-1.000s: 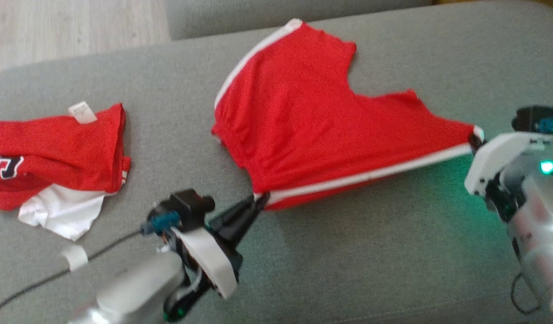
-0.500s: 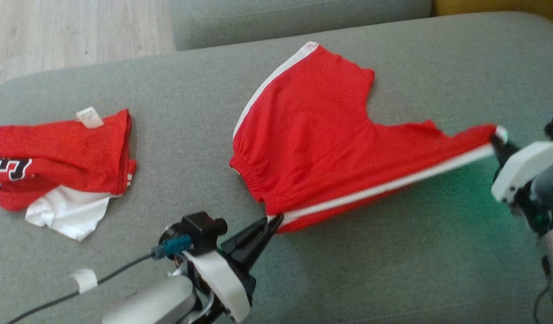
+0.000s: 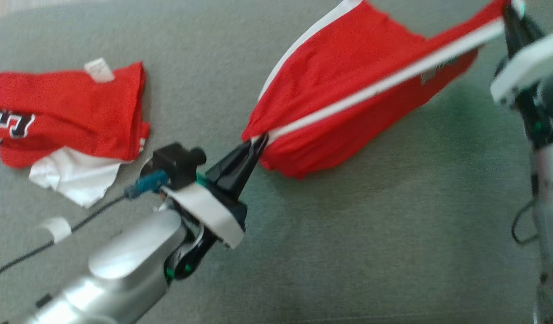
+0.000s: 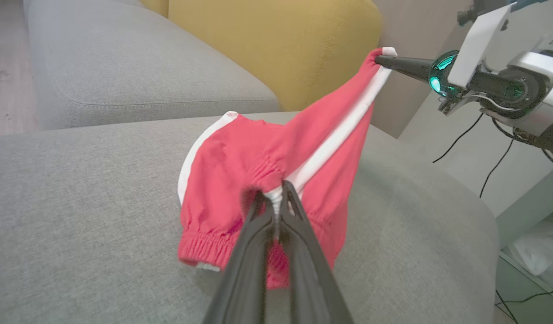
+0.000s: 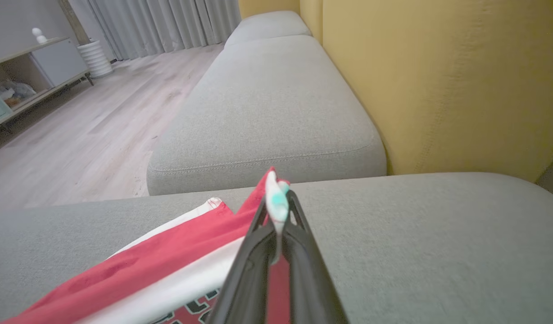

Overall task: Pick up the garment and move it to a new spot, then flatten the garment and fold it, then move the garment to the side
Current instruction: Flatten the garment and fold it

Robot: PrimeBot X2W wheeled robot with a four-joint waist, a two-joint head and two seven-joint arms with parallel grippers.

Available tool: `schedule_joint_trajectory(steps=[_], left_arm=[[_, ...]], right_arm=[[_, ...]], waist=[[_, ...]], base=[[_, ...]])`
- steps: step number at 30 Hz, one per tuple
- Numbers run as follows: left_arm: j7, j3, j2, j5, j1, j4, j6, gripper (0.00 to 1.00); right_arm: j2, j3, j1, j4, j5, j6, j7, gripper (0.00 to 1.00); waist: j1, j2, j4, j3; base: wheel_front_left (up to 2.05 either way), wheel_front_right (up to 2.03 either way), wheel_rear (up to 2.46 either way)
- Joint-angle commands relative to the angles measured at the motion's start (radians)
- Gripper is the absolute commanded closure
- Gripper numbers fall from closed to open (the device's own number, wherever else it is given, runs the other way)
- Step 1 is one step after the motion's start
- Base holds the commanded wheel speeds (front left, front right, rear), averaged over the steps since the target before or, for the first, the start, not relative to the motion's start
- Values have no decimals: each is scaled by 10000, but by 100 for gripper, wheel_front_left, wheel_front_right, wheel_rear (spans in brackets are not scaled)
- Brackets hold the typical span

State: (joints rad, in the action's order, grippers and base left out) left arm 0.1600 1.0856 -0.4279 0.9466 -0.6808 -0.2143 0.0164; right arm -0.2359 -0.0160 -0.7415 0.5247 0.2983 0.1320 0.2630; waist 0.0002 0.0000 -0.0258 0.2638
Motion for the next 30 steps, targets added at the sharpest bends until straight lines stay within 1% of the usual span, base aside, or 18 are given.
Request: schedule_joint_trajectory(steps=[1, 4, 7, 11, 17, 18, 21, 22, 23, 24, 25, 26, 30], left_arm=[[90, -514, -172, 26, -539, 163, -50, 100], [129, -553, 92, -9, -899, -15, -201, 100], [188, -559, 430, -75, -1280, -309, -368, 100], [249, -518, 907, -122, -1685, -810, -586, 100], [364, -302, 1563, -270, -2119, -1502, -893, 100], [419, -250, 1756, -309, -2243, -1700, -972, 100], [507, -185, 2004, -359, -2401, -1973, -1074, 100], [529, -169, 2070, -360, -2435, -2066, -1102, 100], [544, -155, 2130, -351, -2460, -2175, -1125, 100], [564, -147, 2179, -352, -2484, -2282, -1141, 71], [597, -160, 2224, -362, -2506, -2388, -1147, 15], [631, -172, 2266, -365, -2516, -2489, -1155, 0], [740, -196, 2334, -335, -2467, -2849, -1219, 0]], right_arm=[[23, 30, -402, -220, -146, -13, -81, 100], [235, -59, -1267, 460, -776, -13, -126, 100], [309, -79, -2022, 1291, -1500, -13, -233, 100], [283, -245, -2883, 2412, -2358, -13, -540, 100], [224, -768, -3806, 3823, -3344, -13, -1108, 100], [193, -954, -4049, 4204, -3609, -13, -1291, 100], [150, -1225, -4333, 4720, -3994, -13, -1472, 100], [127, -1309, -4399, 4838, -4135, -13, -1559, 66], [99, -1464, -4453, 4979, -4270, -13, -1582, 0], [67, -1612, -4507, 5084, -4422, -13, -1640, 0], [41, -1790, -4556, 5163, -4567, -13, -1717, 0], [43, -1963, -4596, 5230, -4704, -13, -1798, 0], [164, -2441, -4692, 5490, -5078, -13, -2146, 0]], waist=[[-2, 0, 400, 433], [-2, 0, 762, 862], [-2, 0, 1139, 1240], [-2, 0, 1584, 1596], [-2, 0, 2082, 1975], [-2, 0, 2211, 2086], [-2, 0, 2364, 2223], [-2, 0, 2402, 2254], [-2, 0, 2432, 2275], [-2, 0, 2455, 2297], [-2, 0, 2477, 2310], [-2, 0, 2491, 2308], [-2, 0, 2464, 2166]], base=[[0, 0, 0], [0, 0, 0], [0, 0, 0], [0, 0, 0], [0, 0, 0], [0, 0, 0], [0, 0, 0], [0, 0, 0], [0, 0, 0], [0, 0, 0], [0, 0, 0], [0, 0, 0], [0, 0, 0]])
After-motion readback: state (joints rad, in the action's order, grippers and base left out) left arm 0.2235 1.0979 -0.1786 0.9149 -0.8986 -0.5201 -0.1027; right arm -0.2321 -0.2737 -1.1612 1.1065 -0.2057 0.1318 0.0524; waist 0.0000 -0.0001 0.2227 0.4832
